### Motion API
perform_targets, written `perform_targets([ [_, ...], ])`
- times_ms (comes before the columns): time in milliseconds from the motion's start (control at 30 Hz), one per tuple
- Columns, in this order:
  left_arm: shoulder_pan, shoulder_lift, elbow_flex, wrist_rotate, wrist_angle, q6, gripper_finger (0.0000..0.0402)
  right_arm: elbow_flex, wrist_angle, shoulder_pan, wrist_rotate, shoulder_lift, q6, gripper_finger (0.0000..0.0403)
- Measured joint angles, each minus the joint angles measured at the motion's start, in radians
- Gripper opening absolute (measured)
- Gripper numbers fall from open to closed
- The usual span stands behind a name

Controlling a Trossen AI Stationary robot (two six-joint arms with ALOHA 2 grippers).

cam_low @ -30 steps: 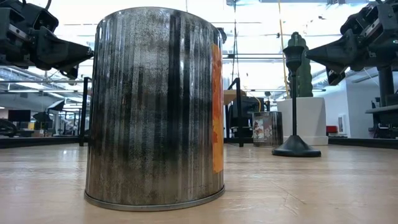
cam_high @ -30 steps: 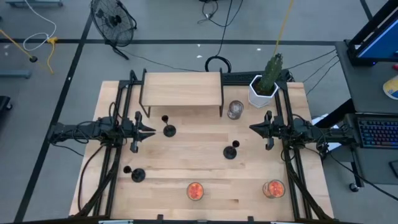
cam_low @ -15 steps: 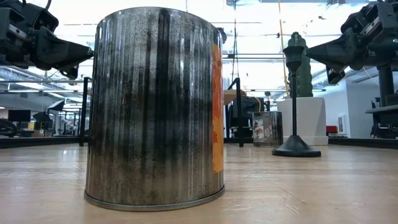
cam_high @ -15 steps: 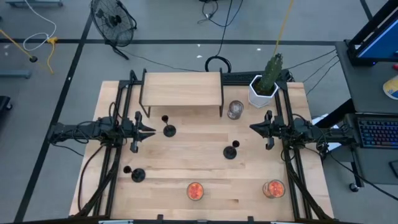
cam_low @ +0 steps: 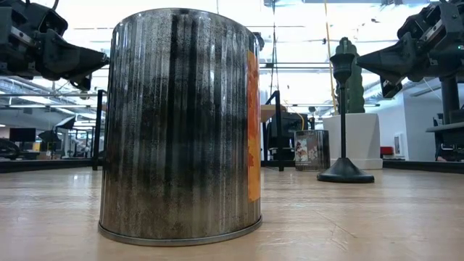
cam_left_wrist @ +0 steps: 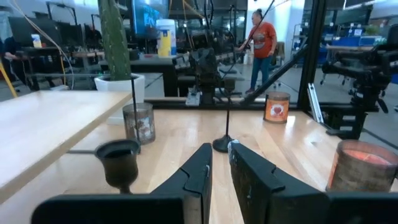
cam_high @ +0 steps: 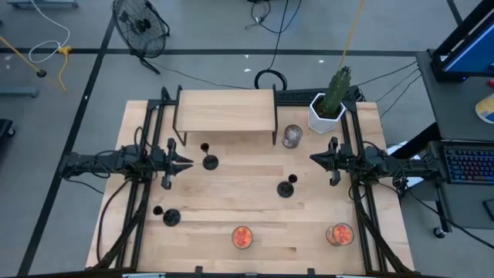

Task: Pick & Place candle stick holders
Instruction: Put the top black candle holder on the shelf

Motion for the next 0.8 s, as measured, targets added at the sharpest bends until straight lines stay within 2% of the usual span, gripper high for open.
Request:
perform_targets([
  [167,0.0,0.0,0.0,-0.034,0.202,-0.081,0.0063,0.0,0.0,0.0,0.0,0.0,0.001,0.0],
  [333,0.0,0.0,0.0,-0.041,0.441,-0.098,0.0063,0.0,0.0,0.0,0.0,0.0,0.001,0.0],
  [467,0.0,0.0,0.001,-0.041,0.573,-0.228,0.0063,0.0,0.002,0.0,0.0,0.0,0.032,0.0],
  [567,0.0,0.0,0.001,-0.04,0.61,-0.374,0.0063,0.0,0.002,0.0,0.0,0.0,0.056,0.0],
  [800,0.0,0.0,0.006,-0.061,0.588,-0.512,0.0063,0.0,0.003,0.0,0.0,0.0,0.058,0.0],
])
